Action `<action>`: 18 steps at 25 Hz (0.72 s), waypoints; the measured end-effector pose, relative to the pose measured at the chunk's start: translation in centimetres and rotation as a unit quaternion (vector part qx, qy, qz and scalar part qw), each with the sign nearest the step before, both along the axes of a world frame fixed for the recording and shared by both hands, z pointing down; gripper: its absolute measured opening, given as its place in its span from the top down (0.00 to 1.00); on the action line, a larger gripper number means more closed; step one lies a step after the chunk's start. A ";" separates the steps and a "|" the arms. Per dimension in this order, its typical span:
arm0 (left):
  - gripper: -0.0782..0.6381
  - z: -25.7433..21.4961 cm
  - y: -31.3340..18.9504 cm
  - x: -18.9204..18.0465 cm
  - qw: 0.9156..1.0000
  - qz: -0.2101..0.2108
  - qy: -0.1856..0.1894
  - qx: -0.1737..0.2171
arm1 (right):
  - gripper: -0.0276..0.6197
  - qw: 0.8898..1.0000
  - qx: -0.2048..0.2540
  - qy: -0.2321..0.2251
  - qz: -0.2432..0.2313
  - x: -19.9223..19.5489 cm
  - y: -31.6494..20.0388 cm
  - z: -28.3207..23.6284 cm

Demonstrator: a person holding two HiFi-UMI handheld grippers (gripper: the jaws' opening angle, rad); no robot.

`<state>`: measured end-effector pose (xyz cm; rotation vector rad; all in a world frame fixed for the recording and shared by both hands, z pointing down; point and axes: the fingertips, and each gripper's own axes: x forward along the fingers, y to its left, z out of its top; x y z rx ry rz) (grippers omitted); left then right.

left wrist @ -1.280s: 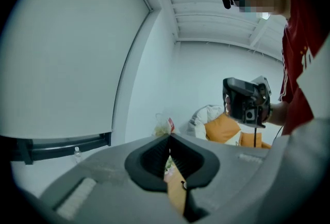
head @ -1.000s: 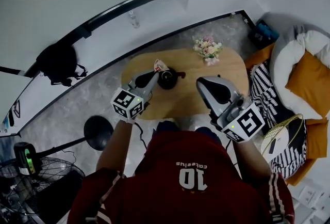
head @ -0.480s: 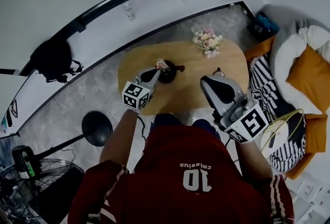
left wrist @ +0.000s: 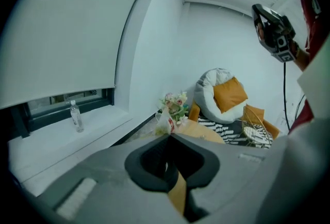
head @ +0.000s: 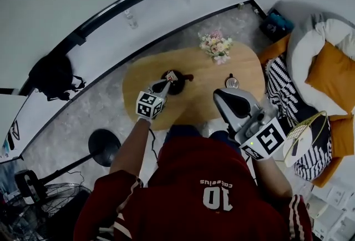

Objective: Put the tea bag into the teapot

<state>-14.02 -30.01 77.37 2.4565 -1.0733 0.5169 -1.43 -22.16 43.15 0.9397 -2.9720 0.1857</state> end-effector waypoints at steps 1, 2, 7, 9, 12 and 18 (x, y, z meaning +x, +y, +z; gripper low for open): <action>0.88 0.8 0.0 0.1 1.000 -0.001 -0.007 -0.006 | 0.96 1.000 -0.001 0.001 0.003 0.2 0.1 0.2; 0.88 1.6 0.1 0.3 1.000 -0.003 -0.014 -0.012 | 0.96 1.000 -0.002 0.003 0.005 0.5 0.3 0.4; 0.88 4.2 0.2 1.3 0.999 -0.012 -0.037 -0.033 | 0.96 1.000 -0.010 0.011 0.016 1.6 1.0 1.3; 0.88 5.1 0.0 1.3 0.998 -0.021 -0.048 -0.039 | 0.95 1.000 -0.012 0.013 0.020 2.0 1.1 1.6; 0.88 6.2 0.0 1.1 0.996 -0.035 -0.066 -0.046 | 0.96 0.999 -0.014 0.014 0.028 2.5 1.4 1.8; 0.88 7.4 -0.1 0.4 0.994 -0.045 -0.081 -0.051 | 0.95 0.999 -0.021 0.013 0.038 3.2 1.6 2.5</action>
